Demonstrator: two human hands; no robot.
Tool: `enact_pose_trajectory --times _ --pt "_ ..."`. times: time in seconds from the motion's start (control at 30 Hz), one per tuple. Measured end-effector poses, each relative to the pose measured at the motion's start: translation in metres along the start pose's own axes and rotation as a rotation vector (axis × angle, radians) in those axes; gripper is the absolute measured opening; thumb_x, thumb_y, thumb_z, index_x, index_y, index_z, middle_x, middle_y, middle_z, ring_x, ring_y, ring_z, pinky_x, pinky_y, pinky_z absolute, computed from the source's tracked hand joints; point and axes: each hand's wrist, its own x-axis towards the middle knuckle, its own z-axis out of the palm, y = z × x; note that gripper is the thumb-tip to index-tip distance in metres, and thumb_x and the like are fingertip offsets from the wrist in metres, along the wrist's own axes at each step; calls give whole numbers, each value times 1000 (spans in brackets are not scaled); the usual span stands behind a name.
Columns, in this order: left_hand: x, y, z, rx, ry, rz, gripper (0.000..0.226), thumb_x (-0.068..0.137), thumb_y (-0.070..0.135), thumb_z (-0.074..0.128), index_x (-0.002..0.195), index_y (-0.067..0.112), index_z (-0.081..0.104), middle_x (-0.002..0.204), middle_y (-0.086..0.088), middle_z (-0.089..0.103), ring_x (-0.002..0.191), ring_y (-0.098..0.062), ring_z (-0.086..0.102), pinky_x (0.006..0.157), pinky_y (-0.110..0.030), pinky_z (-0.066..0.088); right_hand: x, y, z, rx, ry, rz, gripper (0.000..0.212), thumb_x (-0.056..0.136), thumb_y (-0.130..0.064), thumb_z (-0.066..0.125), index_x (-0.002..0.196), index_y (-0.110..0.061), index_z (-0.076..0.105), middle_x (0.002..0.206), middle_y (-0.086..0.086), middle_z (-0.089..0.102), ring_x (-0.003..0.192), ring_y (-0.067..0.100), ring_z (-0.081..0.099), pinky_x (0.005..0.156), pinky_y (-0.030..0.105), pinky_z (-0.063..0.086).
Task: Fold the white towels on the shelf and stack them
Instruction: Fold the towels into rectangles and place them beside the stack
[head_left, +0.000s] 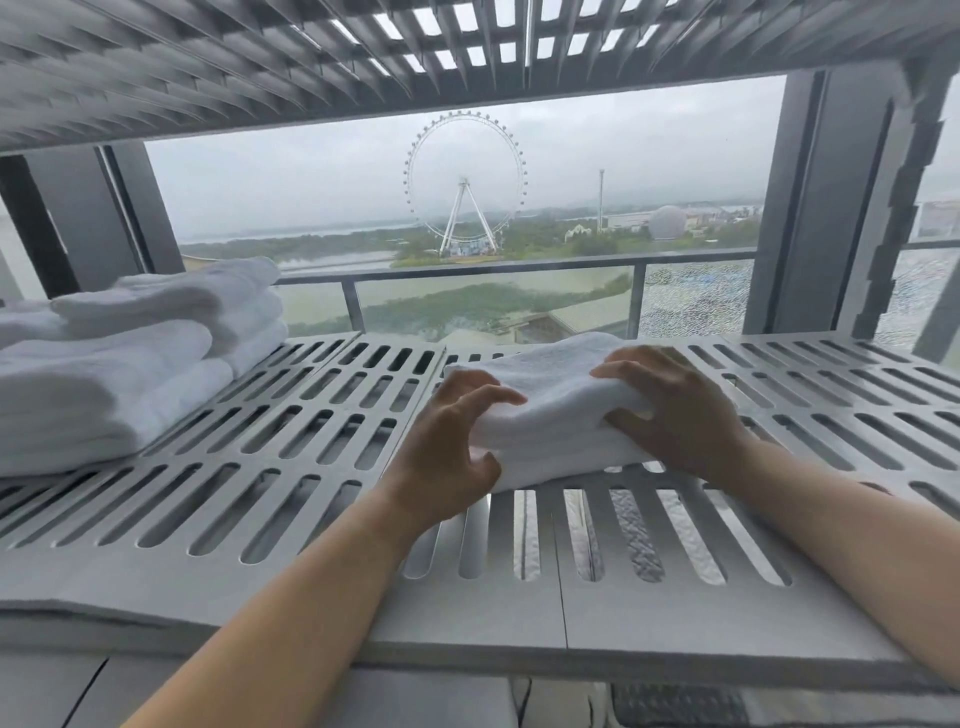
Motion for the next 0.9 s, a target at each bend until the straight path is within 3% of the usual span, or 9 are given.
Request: enact_pose_trajectory --times 0.13,0.3,0.47,0.6,0.7,0.8,0.9 --pt "2 -2 -1 95 4 -10 55 67 -7 59 112 24 60 118 3 47 109 -5 42 87 3 23 0 -4 0 -20 31 -18 37 70 -20 76 105 -14 65 106 8 65 99 33 58 80 42 49" --pt "1 -1 -4 193 95 -19 36 77 -3 63 108 15 67 107 -1 60 97 -16 56 81 -10 32 1 -8 0 -51 26 13 43 67 -20 77 107 -17 63 107 6 65 99 31 59 75 42 51" --pt "-1 -2 -12 258 212 -78 15 80 22 65 95 21 66 95 7 63 88 -15 56 70 -27 45 1 -5 -1 -62 31 28 46 62 3 59 102 -18 63 103 3 66 95 29 60 68 38 52" --pt "-2 -3 -14 302 200 -156 13 71 29 67 81 25 60 91 7 59 85 -14 50 65 -27 41 0 -4 -1 -57 14 59 38 63 -3 50 95 -19 61 100 1 65 95 26 57 66 31 43" --pt "-2 -4 -14 309 150 -202 14 70 29 67 80 25 58 92 6 56 87 -14 50 64 -26 39 0 -7 -3 -31 -15 60 32 62 -4 53 91 -16 61 98 1 66 93 29 57 68 34 46" --pt "-3 -3 -14 318 135 -160 22 69 20 66 91 24 60 104 4 56 99 -16 51 71 -26 42 -1 -10 -7 -23 -36 41 26 67 -14 57 93 -15 63 98 2 67 94 29 59 71 36 50" --pt "-1 3 -10 347 4 94 53 70 -2 61 118 22 58 127 1 53 120 -20 46 96 -33 42 -2 -11 -7 -33 -23 29 38 67 -21 74 104 -15 64 105 4 67 98 30 60 77 39 50"
